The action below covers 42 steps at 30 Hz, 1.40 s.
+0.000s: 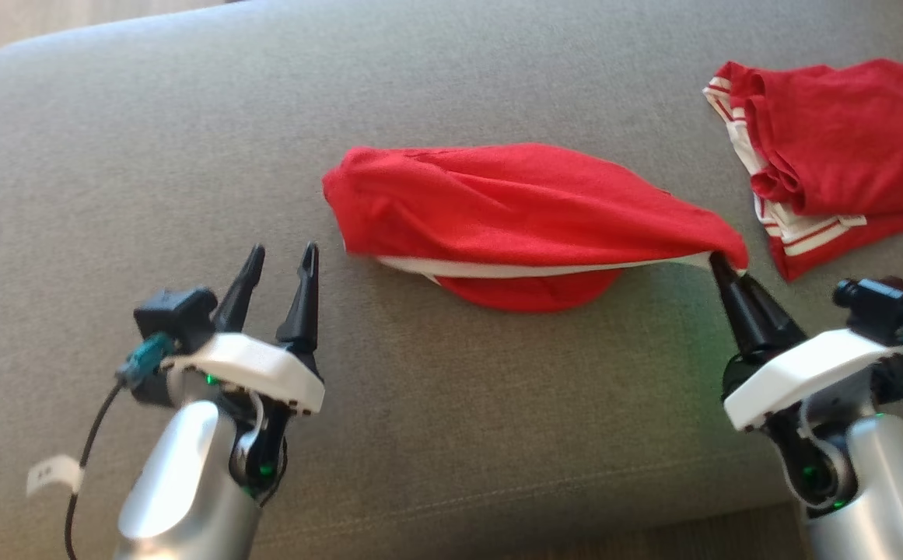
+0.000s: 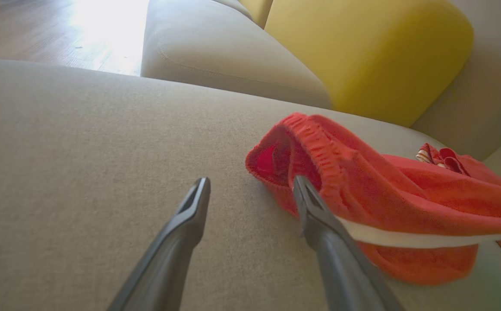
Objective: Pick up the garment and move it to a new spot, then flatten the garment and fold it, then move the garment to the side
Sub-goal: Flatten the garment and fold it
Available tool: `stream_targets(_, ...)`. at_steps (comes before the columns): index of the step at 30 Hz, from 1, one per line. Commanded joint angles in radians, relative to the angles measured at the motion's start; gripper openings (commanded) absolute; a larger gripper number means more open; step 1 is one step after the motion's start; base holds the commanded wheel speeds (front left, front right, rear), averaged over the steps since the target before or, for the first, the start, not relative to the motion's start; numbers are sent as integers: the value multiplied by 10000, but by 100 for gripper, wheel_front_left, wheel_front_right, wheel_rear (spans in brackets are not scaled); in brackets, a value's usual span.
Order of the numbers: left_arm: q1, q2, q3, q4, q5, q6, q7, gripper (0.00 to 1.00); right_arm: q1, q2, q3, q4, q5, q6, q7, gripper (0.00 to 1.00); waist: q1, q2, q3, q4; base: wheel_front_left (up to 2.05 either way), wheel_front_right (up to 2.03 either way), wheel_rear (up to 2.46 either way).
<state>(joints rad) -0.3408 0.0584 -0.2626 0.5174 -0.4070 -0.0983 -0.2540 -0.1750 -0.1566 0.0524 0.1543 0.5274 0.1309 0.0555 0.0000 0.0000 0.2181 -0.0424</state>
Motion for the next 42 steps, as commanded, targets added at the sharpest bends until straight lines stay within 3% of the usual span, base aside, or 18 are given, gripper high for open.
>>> stream_targets(1,-378,242,173,-224,147,-60,-78,100,-93,-19,61,-446,-53,-2,64,0,0,0,151,-147,0,0,0)
stream_targets(10,-932,1117,-1280,229,1731,-278,-78,100,-223,288,-135,-755,-327,-2,532,0,0,0,366,-369,0,0,0)
stream_targets(16,-682,1531,-1655,170,1897,-309,-78,100,-248,412,-103,-673,-376,-2,487,0,0,0,335,-233,0,0,0)
stream_targets(22,-671,1971,-2830,244,1643,-320,-78,100,-315,443,-48,-586,-390,-2,445,0,0,0,359,-141,0,0,0)
stream_targets(29,-1299,2181,-3997,899,1764,-322,-78,100,-431,409,91,-574,-418,-2,448,0,0,0,437,-304,0,0,0)
stream_targets(42,-2277,1712,-4409,2110,2457,-118,-78,100,-516,381,166,-644,-473,-2,432,0,0,0,588,-645,0,0,0)
